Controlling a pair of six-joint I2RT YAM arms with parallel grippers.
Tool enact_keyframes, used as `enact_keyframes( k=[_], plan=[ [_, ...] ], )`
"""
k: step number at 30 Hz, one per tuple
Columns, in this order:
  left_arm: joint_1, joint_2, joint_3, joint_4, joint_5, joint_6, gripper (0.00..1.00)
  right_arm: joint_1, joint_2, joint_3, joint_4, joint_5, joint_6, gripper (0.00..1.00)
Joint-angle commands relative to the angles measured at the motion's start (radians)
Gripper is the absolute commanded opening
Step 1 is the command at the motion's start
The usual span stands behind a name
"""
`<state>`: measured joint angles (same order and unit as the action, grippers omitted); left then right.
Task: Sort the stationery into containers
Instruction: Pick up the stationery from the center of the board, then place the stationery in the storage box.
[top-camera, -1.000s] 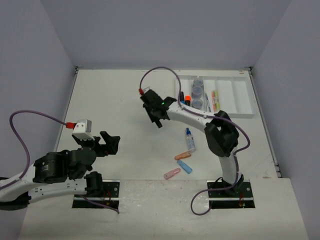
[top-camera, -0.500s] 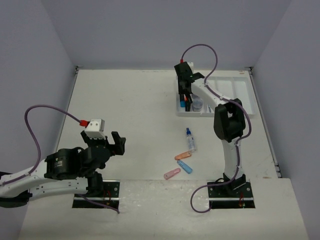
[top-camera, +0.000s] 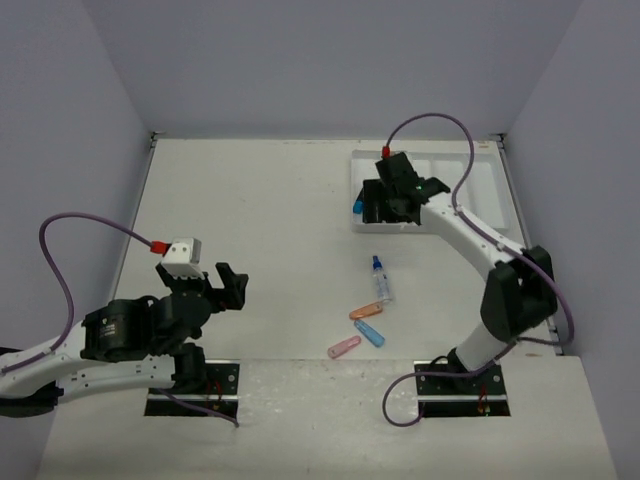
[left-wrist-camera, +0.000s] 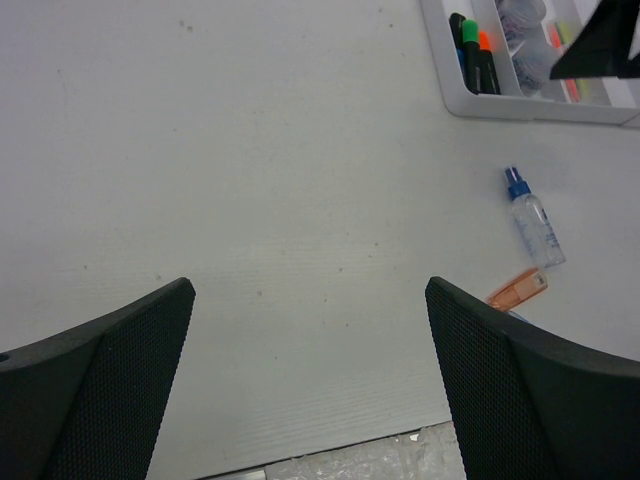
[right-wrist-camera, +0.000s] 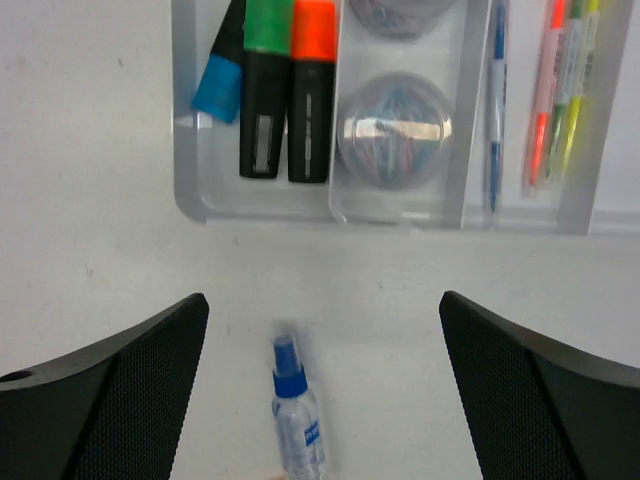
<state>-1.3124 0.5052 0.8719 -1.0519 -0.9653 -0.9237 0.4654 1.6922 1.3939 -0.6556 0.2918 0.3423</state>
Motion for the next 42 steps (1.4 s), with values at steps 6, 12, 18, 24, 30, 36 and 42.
enact_keyframes(
  k=[6,12,18,24,30,36,42],
  plan=[
    [-0.005,-0.014,0.004,0.049,-0.006,0.028,1.0,0.096,-0.376,-0.508,0.098,-0.207,0.094,0.99],
    [-0.005,-0.022,0.004,0.046,-0.006,0.024,1.0,0.159,-0.259,-0.518,0.11,-0.14,0.151,0.79],
    [-0.005,-0.038,0.004,0.042,-0.009,0.019,1.0,0.167,-0.133,-0.477,0.141,-0.166,0.155,0.52],
    [-0.007,-0.059,0.005,0.039,-0.009,0.016,1.0,0.167,-0.07,-0.428,0.087,-0.133,0.16,0.32],
    [-0.005,-0.085,0.006,0.038,-0.01,0.016,1.0,0.16,-0.167,-0.397,-0.006,-0.027,0.12,0.0],
    [-0.005,-0.129,0.005,0.041,-0.01,0.014,1.0,0.057,-0.337,-0.341,-0.101,0.063,0.063,0.0],
    [-0.005,-0.142,0.002,0.052,0.0,0.028,1.0,-0.187,-0.342,-0.168,-0.029,0.106,-0.033,0.0]
  ],
)
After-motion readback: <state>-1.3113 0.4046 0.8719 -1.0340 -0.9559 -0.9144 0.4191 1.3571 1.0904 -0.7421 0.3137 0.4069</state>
